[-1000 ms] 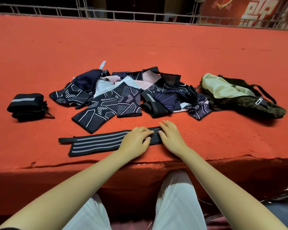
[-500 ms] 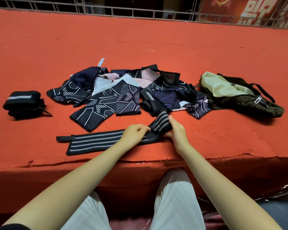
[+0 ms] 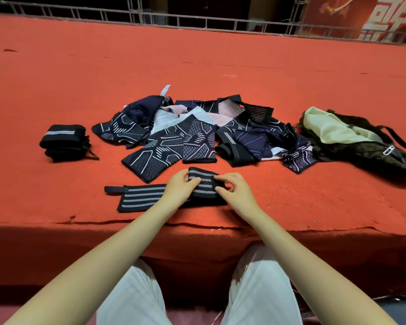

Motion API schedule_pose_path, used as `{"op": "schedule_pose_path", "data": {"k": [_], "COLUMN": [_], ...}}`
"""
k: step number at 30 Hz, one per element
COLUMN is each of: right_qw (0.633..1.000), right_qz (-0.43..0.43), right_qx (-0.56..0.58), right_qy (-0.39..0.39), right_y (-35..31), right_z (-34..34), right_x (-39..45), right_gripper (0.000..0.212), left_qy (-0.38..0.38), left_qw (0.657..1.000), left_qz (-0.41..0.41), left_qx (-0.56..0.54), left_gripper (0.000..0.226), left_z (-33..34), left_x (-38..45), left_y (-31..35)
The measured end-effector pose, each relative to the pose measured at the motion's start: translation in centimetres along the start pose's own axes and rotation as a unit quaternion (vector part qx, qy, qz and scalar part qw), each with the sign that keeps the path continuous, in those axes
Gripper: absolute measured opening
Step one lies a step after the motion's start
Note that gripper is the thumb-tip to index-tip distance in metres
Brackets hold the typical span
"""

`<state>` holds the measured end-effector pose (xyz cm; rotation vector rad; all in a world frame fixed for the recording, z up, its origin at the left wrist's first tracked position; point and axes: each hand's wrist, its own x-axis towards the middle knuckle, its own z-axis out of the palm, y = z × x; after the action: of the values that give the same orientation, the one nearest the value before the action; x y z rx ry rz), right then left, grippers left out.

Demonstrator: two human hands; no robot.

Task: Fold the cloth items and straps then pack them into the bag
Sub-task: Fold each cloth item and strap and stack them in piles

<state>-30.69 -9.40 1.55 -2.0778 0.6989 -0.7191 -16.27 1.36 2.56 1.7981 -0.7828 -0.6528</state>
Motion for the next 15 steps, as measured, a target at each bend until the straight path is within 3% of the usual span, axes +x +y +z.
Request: {"op": "schedule_pose_path", "data": {"k": [4, 9, 15], "right_qw": [0.999, 0.995, 0.989], "right_qz": [0.046, 0.094, 0.141], "right_qx": [0.009, -0.012, 0.012], "right_qy": [-0.019, -0.034, -0.029], "right_y": [0.3, 0.4, -0.3], "right_z": [0.2, 0.3, 0.5], "right_x": [-0.4, 0.0, 0.6], "right_gripper": [0.037, 0.048, 0.047], "left_qy": [0.025, 0.088, 0.07], "left_qw": [0.992, 0.938, 0.965], "left_qz": [0.018, 0.061, 0.061], "left_qx": [0.121, 0.33, 0.246], "left_gripper": [0.031, 0.062, 0.053], "left_z": [-0.5, -0.6, 0.0], "left_x": [-0.1, -0.7, -0.8], "left_y": [-0.5, -1.5, -1.8]}}
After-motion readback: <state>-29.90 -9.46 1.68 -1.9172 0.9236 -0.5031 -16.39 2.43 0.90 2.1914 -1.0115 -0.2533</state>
